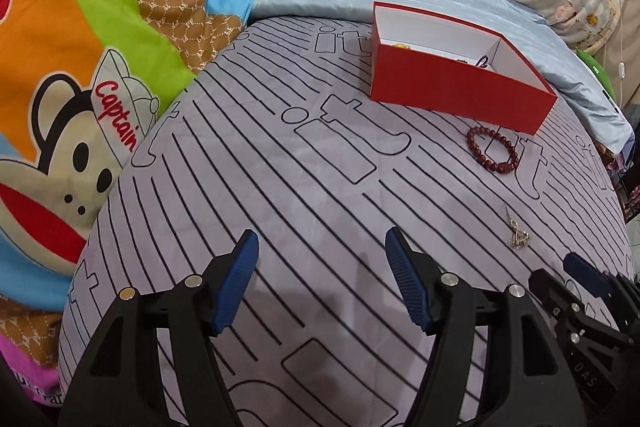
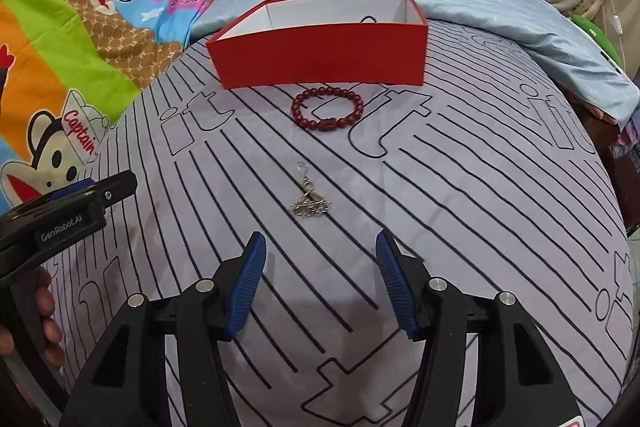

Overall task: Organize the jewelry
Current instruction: 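Move the right tool to the silver pendant while the left tool approaches the dark red bead bracelet, then grasp the silver pendant with the right tool while the left tool grasps the dark red bead bracelet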

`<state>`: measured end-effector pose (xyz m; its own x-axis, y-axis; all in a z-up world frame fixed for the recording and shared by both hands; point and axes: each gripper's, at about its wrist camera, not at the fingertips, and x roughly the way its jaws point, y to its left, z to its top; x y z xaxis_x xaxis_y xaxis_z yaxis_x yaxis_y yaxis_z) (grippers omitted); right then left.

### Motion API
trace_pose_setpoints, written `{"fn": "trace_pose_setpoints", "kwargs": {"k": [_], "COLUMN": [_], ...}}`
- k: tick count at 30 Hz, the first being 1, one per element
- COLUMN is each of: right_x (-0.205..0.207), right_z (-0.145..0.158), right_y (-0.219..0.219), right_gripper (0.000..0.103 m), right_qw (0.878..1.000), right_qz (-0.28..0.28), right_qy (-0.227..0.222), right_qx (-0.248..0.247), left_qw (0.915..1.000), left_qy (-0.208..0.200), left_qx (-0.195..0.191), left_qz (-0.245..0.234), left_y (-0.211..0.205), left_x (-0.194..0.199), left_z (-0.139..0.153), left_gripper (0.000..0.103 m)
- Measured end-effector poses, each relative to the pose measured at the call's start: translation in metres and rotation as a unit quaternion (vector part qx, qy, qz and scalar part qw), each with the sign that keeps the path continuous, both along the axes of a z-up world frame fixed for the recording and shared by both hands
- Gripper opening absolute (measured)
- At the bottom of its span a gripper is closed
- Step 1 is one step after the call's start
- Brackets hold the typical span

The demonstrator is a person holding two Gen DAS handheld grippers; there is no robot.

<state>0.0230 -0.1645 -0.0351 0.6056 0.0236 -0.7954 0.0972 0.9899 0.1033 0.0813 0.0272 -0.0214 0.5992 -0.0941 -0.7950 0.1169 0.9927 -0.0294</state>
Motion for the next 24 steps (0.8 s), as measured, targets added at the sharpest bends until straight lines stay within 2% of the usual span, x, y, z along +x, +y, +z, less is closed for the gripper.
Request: {"fn": "trace_pose_setpoints", "kwargs": {"k": [3,12,20,24], "right_x": [0.006,0.024,0.031,0.030], "right_z": [-0.004,-0.013,-0.014,-0.014], "right_y": [0.004,0.005,0.007,0.007], "right_gripper": [0.054,0.042,0.021,0.018], "right_qw": [1.000,1.000,1.000,1.000], "right_qz": [0.003,0.001,0.003,0.004], "right_qy": [0.003,0.007,0.006,0.004], "right_qx": [-0.004,-0.011,-0.018,-0.021], "left_qw": [1.0000,0.9999,0.9998,0.9998], "left_qy": [0.000,0.011,0.012,0.013], "left_qx": [0.005,0.006,0.007,0.006], "left_qz": [-0.001,-0.007,-0.014,-0.016], "left_y": [0.003,0.003,-0.002,-0.003], "left_x": [-0.006,-0.013,-0.013,-0.012], "left_z": [-0.002,-0.011,-0.011,-0.012], "left_gripper": [0.062,0.063,0.062,0.062]}}
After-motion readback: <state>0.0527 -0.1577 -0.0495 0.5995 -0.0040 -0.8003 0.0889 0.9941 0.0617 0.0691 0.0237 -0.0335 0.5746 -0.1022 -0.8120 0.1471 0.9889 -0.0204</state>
